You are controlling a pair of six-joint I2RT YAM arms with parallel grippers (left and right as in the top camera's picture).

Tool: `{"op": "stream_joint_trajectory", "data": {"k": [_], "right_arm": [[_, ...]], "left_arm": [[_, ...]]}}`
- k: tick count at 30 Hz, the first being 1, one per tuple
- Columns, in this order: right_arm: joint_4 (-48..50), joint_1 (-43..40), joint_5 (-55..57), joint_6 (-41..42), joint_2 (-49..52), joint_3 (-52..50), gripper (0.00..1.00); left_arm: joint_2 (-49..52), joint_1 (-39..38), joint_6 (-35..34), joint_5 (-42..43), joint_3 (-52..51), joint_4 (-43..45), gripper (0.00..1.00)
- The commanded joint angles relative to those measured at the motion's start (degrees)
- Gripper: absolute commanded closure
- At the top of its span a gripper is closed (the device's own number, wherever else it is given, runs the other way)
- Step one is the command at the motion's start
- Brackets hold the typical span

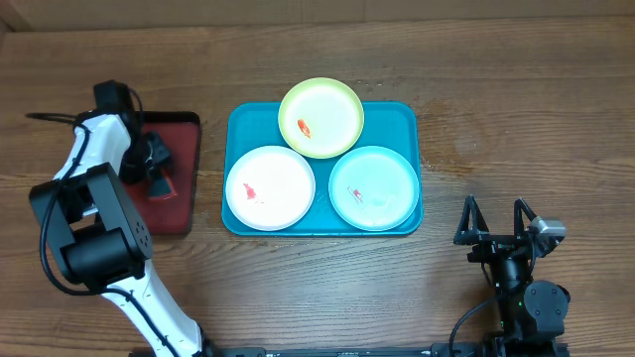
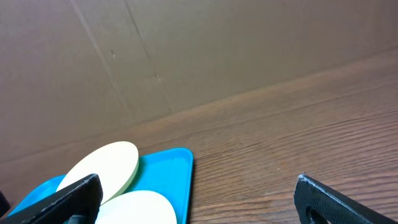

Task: Clean dirty plates on tray and stack at the side
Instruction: 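Grasp the sponge with the left gripper in the water, then dip and rub the held sponge in the black tray water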

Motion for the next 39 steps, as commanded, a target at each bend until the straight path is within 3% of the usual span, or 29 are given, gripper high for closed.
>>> {"op": "stream_joint_trajectory", "data": {"k": [1, 9, 11, 12, 13, 16, 18, 20, 22, 23, 33, 39], "right_arm": [[0.31, 0.26, 0.52, -0.37, -0.50, -0.59, 0.00], [0.31, 0.26, 0.52, -0.37, -0.50, -0.59, 0.00], [0.31, 0.26, 0.52, -0.37, -0.50, -0.59, 0.00], [0.31, 0.26, 0.52, -0.37, -0.50, -0.59, 0.00], [0.33, 0.26, 0.52, -0.37, -0.50, -0.59, 0.00], [0.31, 0.26, 0.52, -0.37, -0.50, -0.59, 0.00], [0.31, 0.26, 0.52, -0.37, -0.50, -0.59, 0.00], [0.31, 0.26, 0.52, -0.37, -0.50, -0.59, 0.00], [0.31, 0.26, 0.52, -0.37, -0.50, -0.59, 0.00], [0.33, 0.26, 0.52, -0.37, -0.50, -0.59, 0.00], [0.31, 0.26, 0.52, -0.37, -0.50, -0.59, 0.00], [0.31, 0.26, 0.52, -0.37, -0.50, -0.59, 0.00]], "left_arm": [[3.52, 0.55, 0.72, -0.52, -1.49, -5.18, 0.00], [3.52, 0.61, 0.85, -0.52, -1.49, -14.47, 0.01], [3.52, 0.61, 1.16, -0.50, -1.49, -15.28, 0.12], [3.52, 0.61, 1.22, -0.52, -1.49, -15.52, 0.24], [3.52, 0.61, 1.38, -0.55, -1.49, -15.58, 0.48], [3.52, 0.61, 1.36, -0.55, -1.49, -15.19, 0.84], [3.52, 0.61, 1.36, -0.55, -1.49, -14.71, 0.96], [3.52, 0.61, 1.36, -0.66, -1.49, -13.49, 0.94], [3.52, 0.66, 1.36, -1.20, -1.49, -11.28, 0.13], [3.52, 0.66, 1.38, -1.18, -1.49, -9.05, 0.00], [3.52, 0.66, 7.02, -0.96, -1.49, 0.28, 0.02], [3.52, 0.66, 11.65, -0.94, -1.49, 0.44, 0.62]]}}
